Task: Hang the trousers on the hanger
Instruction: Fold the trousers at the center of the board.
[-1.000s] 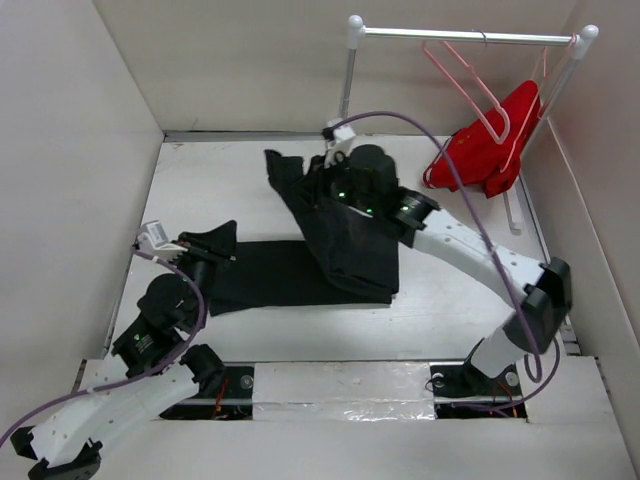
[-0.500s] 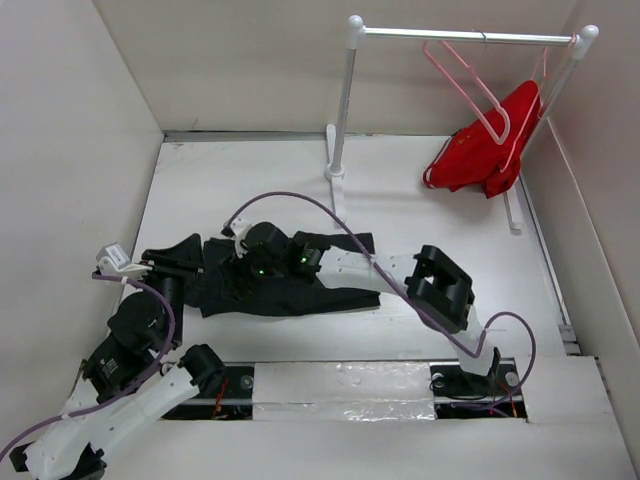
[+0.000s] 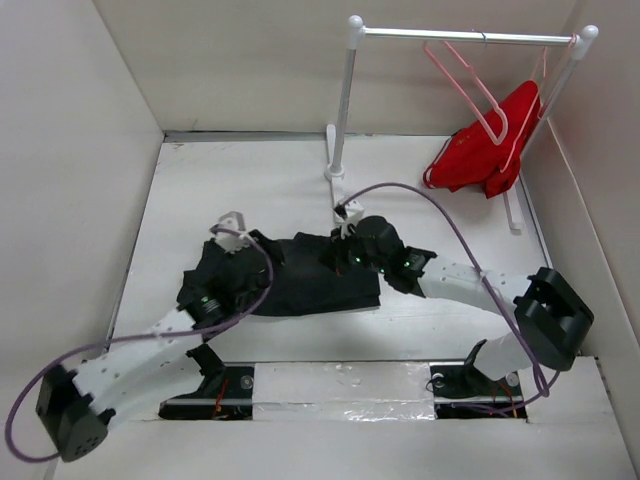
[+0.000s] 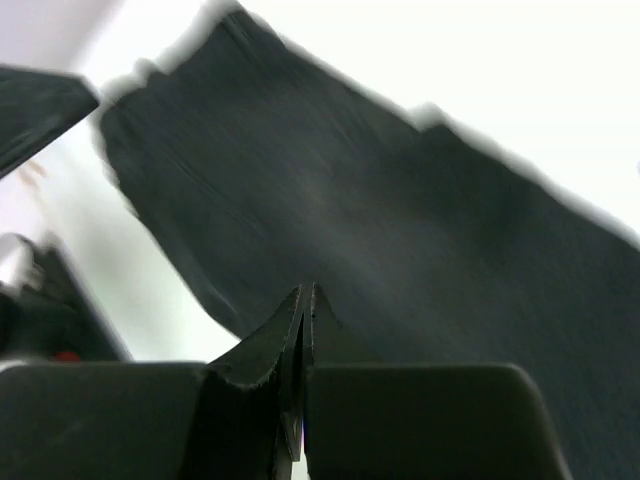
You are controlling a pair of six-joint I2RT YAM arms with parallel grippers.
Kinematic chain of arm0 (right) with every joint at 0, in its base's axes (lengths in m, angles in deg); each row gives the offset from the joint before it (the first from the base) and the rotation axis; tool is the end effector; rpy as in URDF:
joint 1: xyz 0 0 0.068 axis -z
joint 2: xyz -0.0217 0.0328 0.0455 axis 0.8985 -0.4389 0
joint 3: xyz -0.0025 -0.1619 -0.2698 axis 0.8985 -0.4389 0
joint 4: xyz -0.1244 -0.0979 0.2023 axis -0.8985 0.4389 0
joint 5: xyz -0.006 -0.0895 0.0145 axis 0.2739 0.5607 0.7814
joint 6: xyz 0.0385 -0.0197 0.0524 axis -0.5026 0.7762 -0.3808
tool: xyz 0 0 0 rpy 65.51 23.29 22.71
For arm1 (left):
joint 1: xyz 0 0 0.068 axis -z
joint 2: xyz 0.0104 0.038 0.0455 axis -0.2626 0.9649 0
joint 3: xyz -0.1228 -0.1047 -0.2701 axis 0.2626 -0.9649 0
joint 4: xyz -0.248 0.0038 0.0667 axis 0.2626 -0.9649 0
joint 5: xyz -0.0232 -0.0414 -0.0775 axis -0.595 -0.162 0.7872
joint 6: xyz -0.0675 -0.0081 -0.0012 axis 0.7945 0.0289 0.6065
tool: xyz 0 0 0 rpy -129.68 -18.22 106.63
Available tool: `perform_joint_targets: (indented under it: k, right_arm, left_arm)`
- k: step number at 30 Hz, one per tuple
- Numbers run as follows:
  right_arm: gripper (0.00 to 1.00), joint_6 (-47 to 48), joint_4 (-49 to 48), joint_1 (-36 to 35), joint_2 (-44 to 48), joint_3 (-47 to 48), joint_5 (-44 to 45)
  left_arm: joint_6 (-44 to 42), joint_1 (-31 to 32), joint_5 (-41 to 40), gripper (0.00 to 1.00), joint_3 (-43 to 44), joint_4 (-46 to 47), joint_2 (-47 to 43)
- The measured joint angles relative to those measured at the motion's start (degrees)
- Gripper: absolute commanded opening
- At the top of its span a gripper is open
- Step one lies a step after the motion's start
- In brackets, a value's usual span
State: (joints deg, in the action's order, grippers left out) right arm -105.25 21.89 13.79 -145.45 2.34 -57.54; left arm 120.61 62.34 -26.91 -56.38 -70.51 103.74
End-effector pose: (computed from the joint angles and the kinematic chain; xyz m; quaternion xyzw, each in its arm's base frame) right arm 0.2144 0.2648 0.2913 -0.2255 0.8054 0.3534 0.4191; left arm 0.1289 -0.0900 0.3122 -0.1911 0.7416 -0.2572 0.5895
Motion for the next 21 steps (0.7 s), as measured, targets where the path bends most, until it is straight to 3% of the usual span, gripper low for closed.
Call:
perform_joint_targets:
  k: [5,9,21]
  right_arm:
    - [0.0,-1.9,-1.22,3.58,2.45,-14.19,1.14]
    - [0.0,-3.69,-2.34,7.43,4.35,-21.81,1.84]
    - [0.0,-7.48,-6.19,9.68,12.2,-29.53,3.3]
  left_arm:
    - [-0.22,-0.13,8.66,0.28,-1.77,9.4,18.38]
    - [-0.2,-1.66,11.21,0.28,-1.9,15.41,27.69]
    - [0.35,-19.39,16.68,0.28,-9.16,27.52,31.95]
